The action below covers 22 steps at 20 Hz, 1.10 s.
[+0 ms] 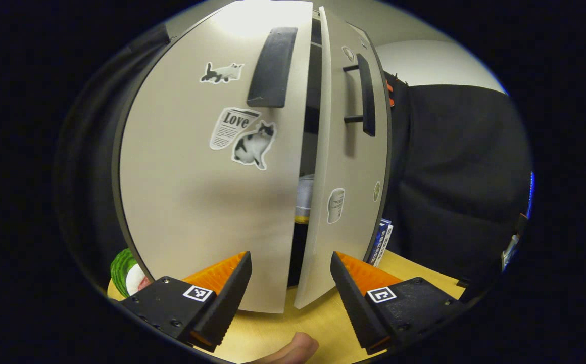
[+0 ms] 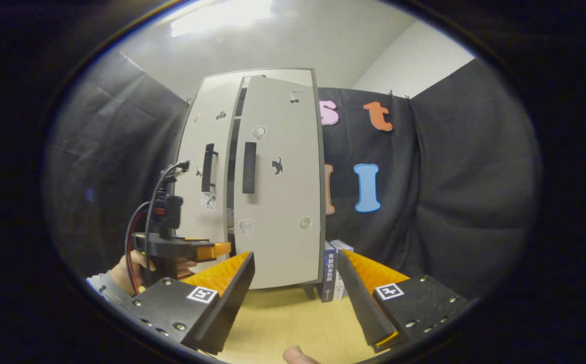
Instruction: Grab one shoe with the right hand and put it into the shoe cabinet, grab the other shoe with the left hand and put it into the shoe cabinet; then close the right door with the right hand and the left door with the left hand.
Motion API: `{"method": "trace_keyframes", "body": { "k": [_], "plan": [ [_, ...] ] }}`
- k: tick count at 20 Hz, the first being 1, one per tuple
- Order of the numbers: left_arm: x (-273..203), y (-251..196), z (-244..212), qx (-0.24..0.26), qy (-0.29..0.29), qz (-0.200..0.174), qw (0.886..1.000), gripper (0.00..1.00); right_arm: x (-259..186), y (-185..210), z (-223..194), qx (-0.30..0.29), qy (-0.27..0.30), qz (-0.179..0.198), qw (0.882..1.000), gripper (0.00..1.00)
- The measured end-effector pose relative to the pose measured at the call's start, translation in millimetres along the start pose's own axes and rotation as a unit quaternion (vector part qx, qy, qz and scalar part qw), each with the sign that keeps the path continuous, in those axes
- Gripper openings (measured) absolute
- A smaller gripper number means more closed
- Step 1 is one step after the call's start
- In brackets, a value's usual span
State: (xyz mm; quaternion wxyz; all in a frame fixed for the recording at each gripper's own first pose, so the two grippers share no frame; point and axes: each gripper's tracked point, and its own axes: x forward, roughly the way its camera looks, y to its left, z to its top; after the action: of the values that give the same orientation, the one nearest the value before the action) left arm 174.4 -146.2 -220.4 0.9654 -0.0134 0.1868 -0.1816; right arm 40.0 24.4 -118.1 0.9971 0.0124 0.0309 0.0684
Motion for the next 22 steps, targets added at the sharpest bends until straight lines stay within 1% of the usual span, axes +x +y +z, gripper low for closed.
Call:
{"method": "trace_keyframes", "body": {
  "k": [1,3,4,5,6,7,8,9,11,12,13,15,16,17,19,22],
  "plan": [
    [4.6,-0.9,-1.1,0.007,0.0,0.004,1.0,0.96,-0.2,-0.9,-1.2,0.0,0.002,0.0,1.0,0.98],
    [11.5,5.6,-9.3,0.011,0.011,0.03,0.999,0.96,-1.1,-2.0,-3.3,0.001,0.002,0.001,1.0,0.98],
    [13.5,9.5,-14.7,0.01,0.019,0.043,0.999,0.92,-0.8,-2.6,-3.8,0.001,0.002,0.002,1.0,0.98],
    [19.2,8.6,-18.4,0.007,0.027,0.039,0.999,0.94,-0.3,-3.1,-5.8,0.002,0.003,0.004,1.0,0.98],
    [14.8,7.5,-22.2,-0.002,0.041,0.045,0.998,0.92,0.2,-4.0,-7.9,0.005,0.004,0.004,1.0,0.98],
    [13.0,7.3,-18.6,0.002,0.028,0.049,0.998,0.98,1.1,-3.9,-10.0,0.007,0.005,0.006,1.0,0.98],
    [18.3,8.5,-19.6,0.009,0.03,0.051,0.998,0.98,1.5,-4.2,-12.0,0.009,0.007,0.007,1.0,0.98],
    [20.8,7.9,-19.5,0.003,0.032,0.055,0.998,0.97,3.4,-4.4,-15.6,0.01,0.011,0.006,1.0,0.98],
    [23.0,7.8,-19.1,0.013,0.027,0.059,0.998,0.98,5.8,-5.2,-19.2,0.016,0.015,0.004,1.0,0.98],
    [23.8,6.7,-18.9,0.007,0.023,0.06,0.998,0.98,5.9,-4.2,-20.9,0.019,0.017,0.005,1.0,0.98],
    [29.4,7.0,-15.5,0.012,0.013,0.058,0.998,0.98,6.8,-2.8,-22.4,0.022,0.017,0.006,1.0,0.98],
    [30.9,9.2,-23.9,-0.008,0.018,0.047,0.999,0.97,6.2,-1.8,-22.3,0.025,0.018,0.007,0.999,0.98],
    [28.8,7.4,-21.8,-0.004,0.011,0.047,0.999,1.0,6.4,0.3,-22.6,0.025,0.019,0.009,0.999,0.98],
    [30.9,9.4,-22.3,0.002,0.012,0.05,0.999,0.98,5.7,1.2,-23.2,0.025,0.02,0.01,0.999,0.98],
    [25.8,11.6,-20.8,0.005,0.014,0.057,0.998,0.97,6.5,5.0,-24.2,0.026,0.022,0.01,0.999,0.98],
    [1.1,6.6,-10.9,-0.003,-0.018,0.053,0.998,0.96,5.7,11.2,-24.8,0.021,0.022,0.014,0.999,0.98]
  ]
}}
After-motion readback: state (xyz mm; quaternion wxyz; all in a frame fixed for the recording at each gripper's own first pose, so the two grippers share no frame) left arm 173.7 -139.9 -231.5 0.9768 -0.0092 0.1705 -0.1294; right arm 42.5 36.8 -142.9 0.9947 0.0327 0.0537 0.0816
